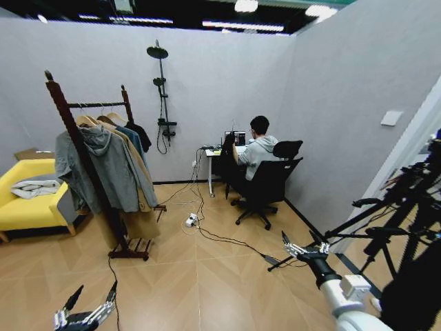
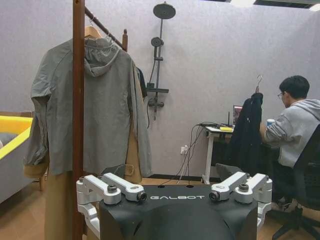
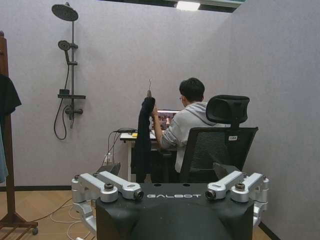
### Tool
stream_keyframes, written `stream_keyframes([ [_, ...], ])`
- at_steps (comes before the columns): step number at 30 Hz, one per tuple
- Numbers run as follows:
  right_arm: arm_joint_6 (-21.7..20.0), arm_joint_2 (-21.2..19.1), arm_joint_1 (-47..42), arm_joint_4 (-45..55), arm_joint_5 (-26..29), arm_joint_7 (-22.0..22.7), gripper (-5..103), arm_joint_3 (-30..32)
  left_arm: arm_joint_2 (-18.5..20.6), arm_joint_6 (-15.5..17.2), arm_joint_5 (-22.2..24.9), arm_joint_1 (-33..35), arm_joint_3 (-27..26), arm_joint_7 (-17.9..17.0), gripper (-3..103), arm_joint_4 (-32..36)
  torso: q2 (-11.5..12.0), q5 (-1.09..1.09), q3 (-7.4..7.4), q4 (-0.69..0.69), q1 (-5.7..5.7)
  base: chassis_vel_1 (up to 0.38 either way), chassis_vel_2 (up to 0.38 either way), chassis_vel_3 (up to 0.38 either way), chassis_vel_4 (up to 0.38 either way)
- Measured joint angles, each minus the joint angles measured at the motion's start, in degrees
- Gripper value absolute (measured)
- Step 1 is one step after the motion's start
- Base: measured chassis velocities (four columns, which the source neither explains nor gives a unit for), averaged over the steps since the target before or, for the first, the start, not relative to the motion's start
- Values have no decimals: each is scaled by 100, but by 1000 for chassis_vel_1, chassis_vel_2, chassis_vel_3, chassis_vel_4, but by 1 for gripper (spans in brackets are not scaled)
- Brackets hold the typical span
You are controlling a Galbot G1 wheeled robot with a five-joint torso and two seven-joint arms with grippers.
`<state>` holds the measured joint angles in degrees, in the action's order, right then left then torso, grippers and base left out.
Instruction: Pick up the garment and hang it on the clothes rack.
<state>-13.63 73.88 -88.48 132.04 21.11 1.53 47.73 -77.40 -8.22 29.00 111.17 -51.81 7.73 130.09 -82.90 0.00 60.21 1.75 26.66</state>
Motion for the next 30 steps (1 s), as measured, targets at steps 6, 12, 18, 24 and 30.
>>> stream_keyframes([
  [6, 0, 0, 0, 0, 0, 0, 100, 0, 0, 0, 0, 0, 0, 0, 100, 0, 0, 0, 0, 0, 0, 0, 0, 0, 0],
  [12, 0, 0, 0, 0, 0, 0, 100, 0, 0, 0, 0, 1, 0, 0, 100, 0, 0, 0, 0, 0, 0, 0, 0, 0, 0],
  [18, 0, 0, 0, 0, 0, 0, 100, 0, 0, 0, 0, 0, 0, 0, 100, 0, 0, 0, 0, 0, 0, 0, 0, 0, 0],
  [24, 0, 0, 0, 0, 0, 0, 100, 0, 0, 0, 0, 0, 0, 0, 100, 0, 0, 0, 0, 0, 0, 0, 0, 0, 0],
  [30, 0, 0, 0, 0, 0, 0, 100, 0, 0, 0, 0, 0, 0, 0, 100, 0, 0, 0, 0, 0, 0, 0, 0, 0, 0],
])
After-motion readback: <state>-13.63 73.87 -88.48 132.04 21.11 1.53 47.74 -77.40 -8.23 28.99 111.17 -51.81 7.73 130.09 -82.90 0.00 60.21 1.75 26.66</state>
